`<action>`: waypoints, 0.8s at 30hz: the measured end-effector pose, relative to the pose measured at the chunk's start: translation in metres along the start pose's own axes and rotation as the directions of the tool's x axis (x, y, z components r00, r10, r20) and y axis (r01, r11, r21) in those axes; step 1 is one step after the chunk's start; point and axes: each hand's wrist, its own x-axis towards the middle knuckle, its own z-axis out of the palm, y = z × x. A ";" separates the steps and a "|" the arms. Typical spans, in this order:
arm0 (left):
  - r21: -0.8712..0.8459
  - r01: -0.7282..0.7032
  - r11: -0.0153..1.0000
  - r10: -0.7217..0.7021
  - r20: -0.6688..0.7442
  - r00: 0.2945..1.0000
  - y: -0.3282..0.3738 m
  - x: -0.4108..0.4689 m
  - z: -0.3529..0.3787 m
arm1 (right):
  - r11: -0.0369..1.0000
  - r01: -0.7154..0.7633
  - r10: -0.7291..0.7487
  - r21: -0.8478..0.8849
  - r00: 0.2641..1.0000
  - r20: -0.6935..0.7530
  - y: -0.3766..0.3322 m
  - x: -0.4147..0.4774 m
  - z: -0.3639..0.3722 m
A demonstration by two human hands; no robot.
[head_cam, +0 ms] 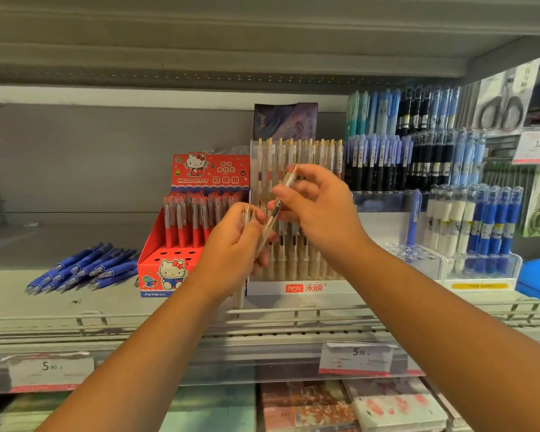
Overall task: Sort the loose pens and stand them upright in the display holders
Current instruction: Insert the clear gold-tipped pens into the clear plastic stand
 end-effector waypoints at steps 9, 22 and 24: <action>-0.040 -0.058 0.998 0.057 -0.016 0.998 0.003 0.003 -0.002 | 0.965 0.152 -0.187 -0.216 0.970 -0.153 0.011 0.001 -0.050; -0.238 0.082 0.968 -0.083 0.006 0.997 -0.002 0.007 -0.004 | 0.886 0.139 -0.288 -0.442 0.913 -0.290 0.027 0.003 -0.075; -0.227 0.098 0.969 -0.102 -0.007 0.995 0.000 0.006 -0.003 | 0.888 0.126 -0.269 -0.442 0.922 -0.277 0.032 0.003 -0.073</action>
